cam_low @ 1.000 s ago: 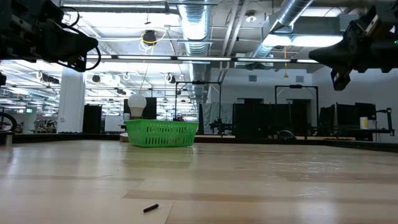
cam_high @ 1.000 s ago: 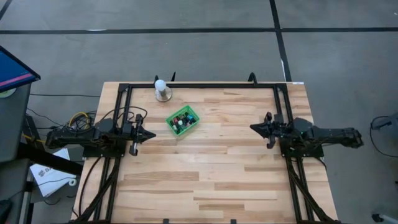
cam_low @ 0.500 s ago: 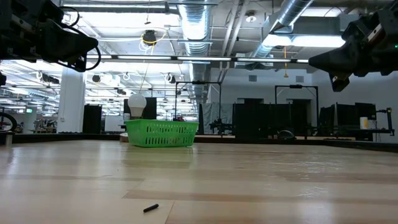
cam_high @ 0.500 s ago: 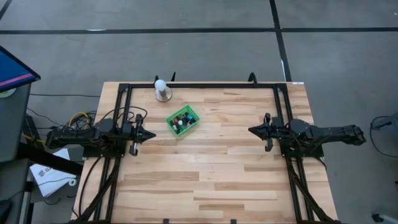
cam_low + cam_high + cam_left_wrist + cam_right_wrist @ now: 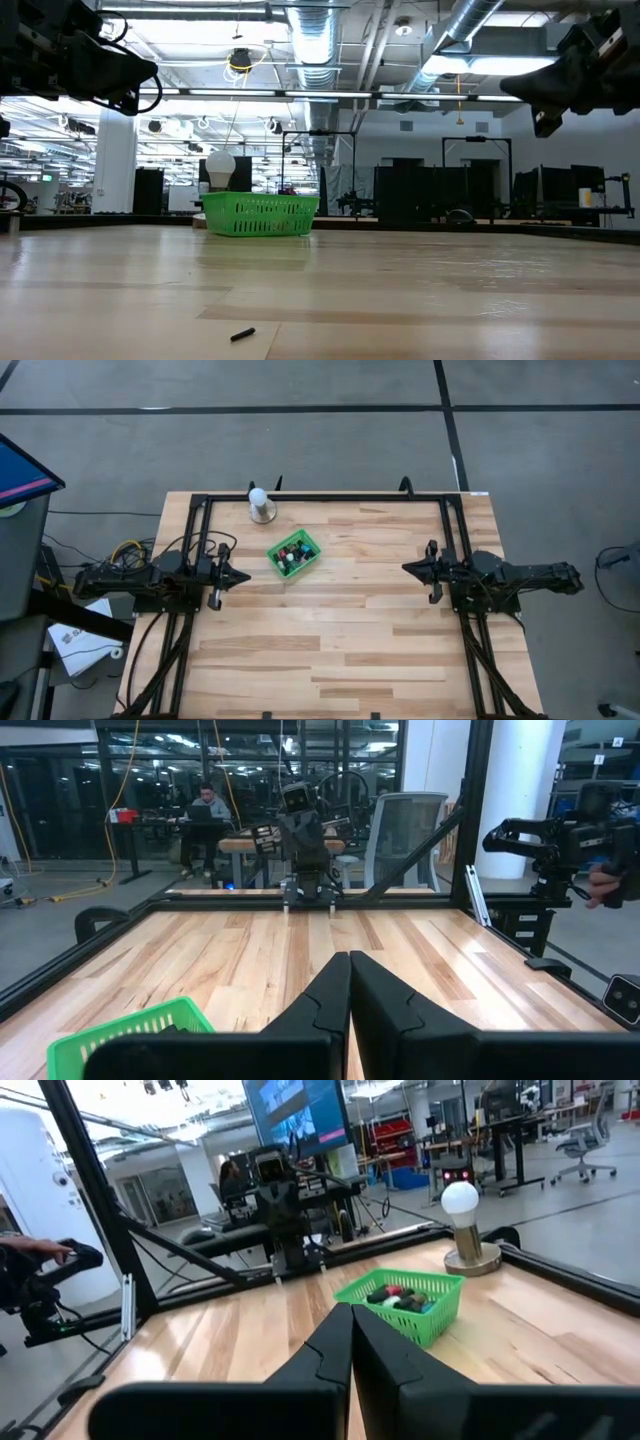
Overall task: Pick & Place Nail Polish
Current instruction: Return to Home Position
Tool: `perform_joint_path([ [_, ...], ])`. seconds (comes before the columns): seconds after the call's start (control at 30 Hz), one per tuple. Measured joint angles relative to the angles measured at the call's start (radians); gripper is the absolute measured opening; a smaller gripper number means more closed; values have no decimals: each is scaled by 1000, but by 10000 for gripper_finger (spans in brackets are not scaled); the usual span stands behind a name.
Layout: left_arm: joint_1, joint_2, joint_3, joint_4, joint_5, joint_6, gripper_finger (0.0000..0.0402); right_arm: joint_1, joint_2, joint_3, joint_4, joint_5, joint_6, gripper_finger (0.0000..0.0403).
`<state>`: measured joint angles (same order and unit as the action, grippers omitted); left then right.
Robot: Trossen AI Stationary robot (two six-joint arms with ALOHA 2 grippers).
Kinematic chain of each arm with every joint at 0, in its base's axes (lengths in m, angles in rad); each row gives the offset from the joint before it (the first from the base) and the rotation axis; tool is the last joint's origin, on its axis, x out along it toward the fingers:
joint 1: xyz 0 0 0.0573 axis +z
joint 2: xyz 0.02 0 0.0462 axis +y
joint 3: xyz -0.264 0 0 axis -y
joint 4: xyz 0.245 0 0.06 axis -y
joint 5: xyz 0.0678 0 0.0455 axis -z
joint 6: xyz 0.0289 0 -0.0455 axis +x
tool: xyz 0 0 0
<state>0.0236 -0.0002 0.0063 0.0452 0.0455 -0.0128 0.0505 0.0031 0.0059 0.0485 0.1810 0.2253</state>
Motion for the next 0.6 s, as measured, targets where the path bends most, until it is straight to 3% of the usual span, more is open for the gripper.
perform_joint_path([
  [0.6, 0, 0, 0, 2, 0, 0, 2, -27, 7, 0, -6, -6, -16, 0],
])
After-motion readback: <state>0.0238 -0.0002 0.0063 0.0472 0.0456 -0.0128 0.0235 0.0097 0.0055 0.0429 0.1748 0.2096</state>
